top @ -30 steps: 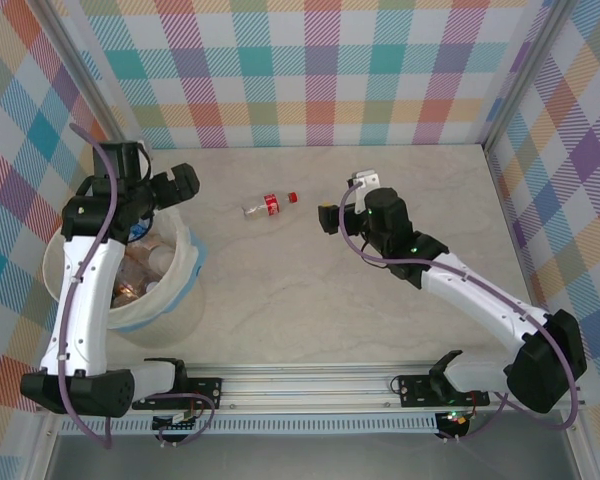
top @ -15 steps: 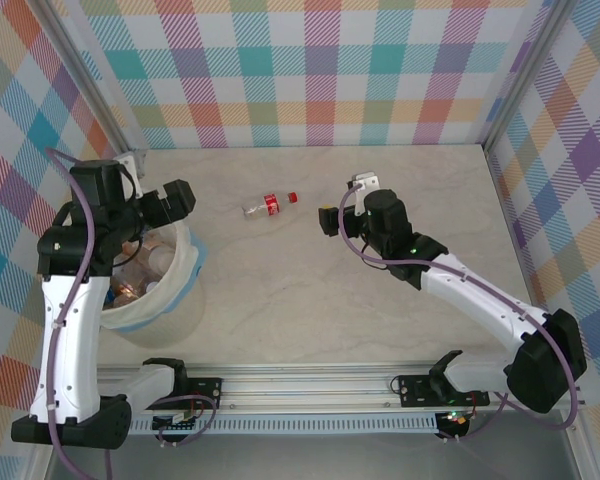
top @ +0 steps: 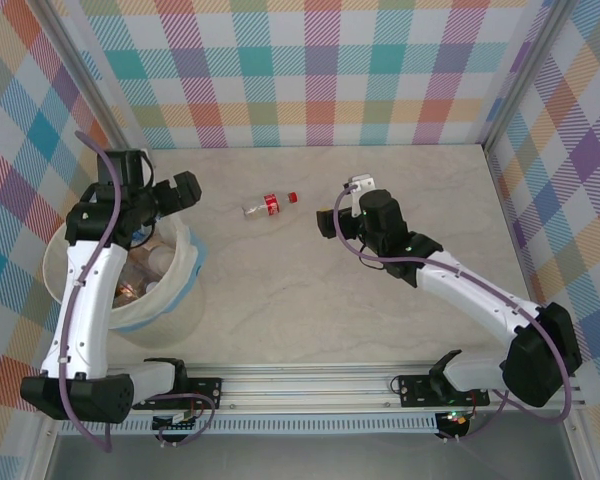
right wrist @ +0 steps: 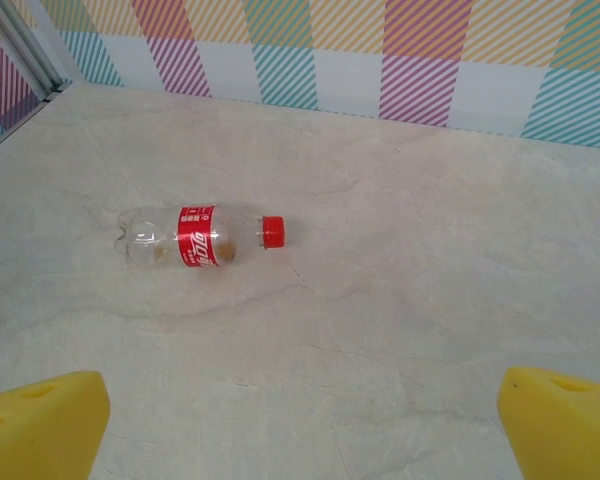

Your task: Put the plastic bottles in the bin

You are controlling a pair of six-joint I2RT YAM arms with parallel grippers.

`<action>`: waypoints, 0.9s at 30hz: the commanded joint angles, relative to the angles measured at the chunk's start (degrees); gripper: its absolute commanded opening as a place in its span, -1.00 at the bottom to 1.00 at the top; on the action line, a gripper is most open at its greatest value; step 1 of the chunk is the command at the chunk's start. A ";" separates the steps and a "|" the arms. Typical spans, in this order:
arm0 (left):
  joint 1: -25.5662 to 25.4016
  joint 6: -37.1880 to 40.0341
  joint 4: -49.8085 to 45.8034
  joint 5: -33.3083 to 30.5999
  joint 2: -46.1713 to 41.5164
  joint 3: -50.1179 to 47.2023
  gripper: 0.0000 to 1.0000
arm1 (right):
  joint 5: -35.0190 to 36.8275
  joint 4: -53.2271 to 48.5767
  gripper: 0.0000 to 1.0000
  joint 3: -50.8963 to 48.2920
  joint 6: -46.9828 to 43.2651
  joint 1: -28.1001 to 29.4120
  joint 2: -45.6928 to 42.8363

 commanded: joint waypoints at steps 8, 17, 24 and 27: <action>0.90 -3.64 -2.08 9.05 -9.84 3.52 1.00 | 1.39 -0.66 0.99 -1.11 0.70 -0.18 -2.83; -18.07 -6.15 11.44 6.77 -2.82 5.77 1.00 | 3.86 -0.68 0.99 -5.10 2.26 -0.20 -7.31; -27.83 -1.14 20.88 0.07 16.43 7.91 1.00 | 5.65 0.01 0.99 -8.86 7.25 -0.22 -11.01; -27.72 0.27 24.84 -3.91 24.75 8.87 1.00 | 6.06 -0.91 0.99 -10.08 8.23 -0.27 -12.92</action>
